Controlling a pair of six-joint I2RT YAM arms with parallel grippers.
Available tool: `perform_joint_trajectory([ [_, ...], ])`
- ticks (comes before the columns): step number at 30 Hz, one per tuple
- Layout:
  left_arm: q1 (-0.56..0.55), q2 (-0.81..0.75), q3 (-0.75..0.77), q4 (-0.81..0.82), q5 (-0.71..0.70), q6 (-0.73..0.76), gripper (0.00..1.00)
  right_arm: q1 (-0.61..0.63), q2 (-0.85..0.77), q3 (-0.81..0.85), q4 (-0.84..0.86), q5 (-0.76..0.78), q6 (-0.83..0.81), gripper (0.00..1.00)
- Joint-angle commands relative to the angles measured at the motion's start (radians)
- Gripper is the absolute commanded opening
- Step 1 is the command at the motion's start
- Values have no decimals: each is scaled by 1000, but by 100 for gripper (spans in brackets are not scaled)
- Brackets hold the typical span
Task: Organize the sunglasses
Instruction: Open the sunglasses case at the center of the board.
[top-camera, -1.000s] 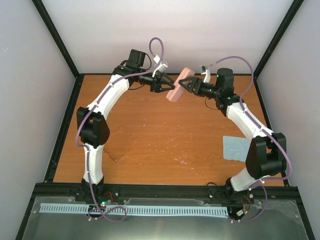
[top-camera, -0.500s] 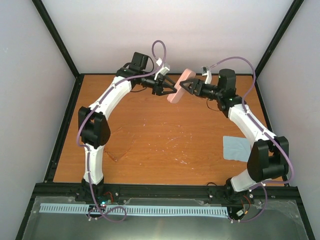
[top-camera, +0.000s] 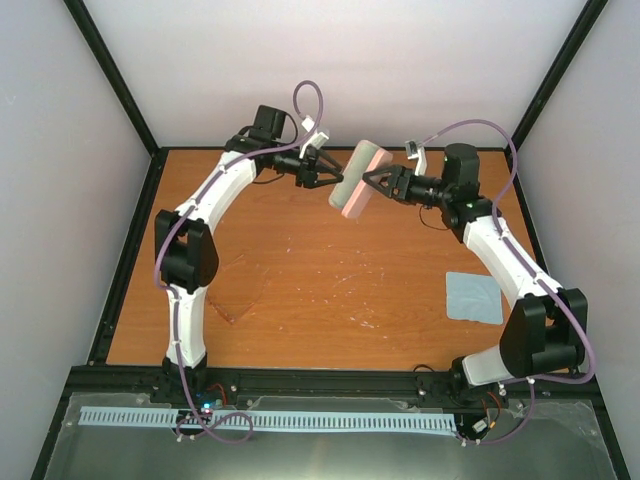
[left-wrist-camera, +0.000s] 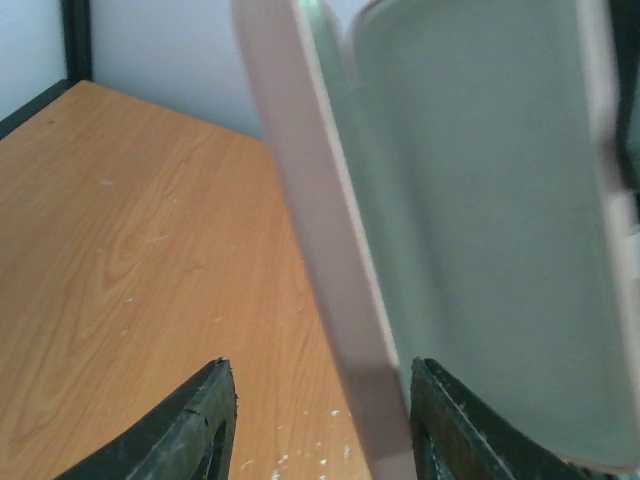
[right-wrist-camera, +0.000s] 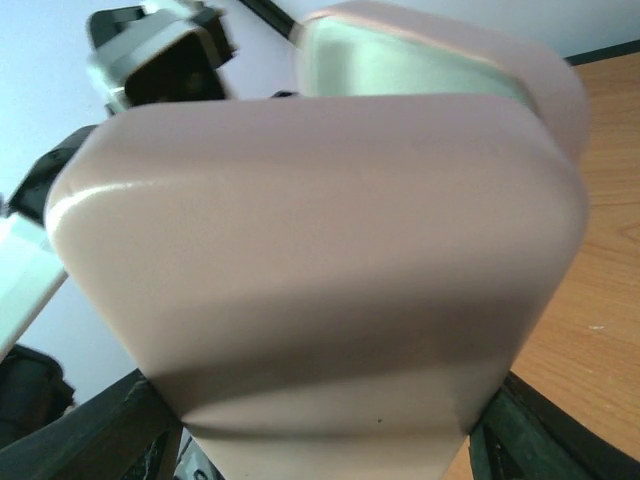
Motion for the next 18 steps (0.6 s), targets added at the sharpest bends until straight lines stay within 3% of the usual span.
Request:
perform_joint_trajectory([
  [1,-3,52,8,30,-82,37,49,22,-75,9,52,-145,-2,4],
  [3,2,55,26,31,-84,29,52,21,-80,11,21,-111,-25,4],
  [5,23,53,53,40,-58,-2,66,22,-85,8,-10,-61,-47,4],
  [9,93,28,46,154,127,-168,89,22,-76,-31,48,-1,-33,3],
  [15,155,2,-36,318,443,-436,90,21,-44,-73,204,15,35,3],
  [18,154,-3,-67,287,518,-420,88,22,-28,-66,235,26,50,3],
])
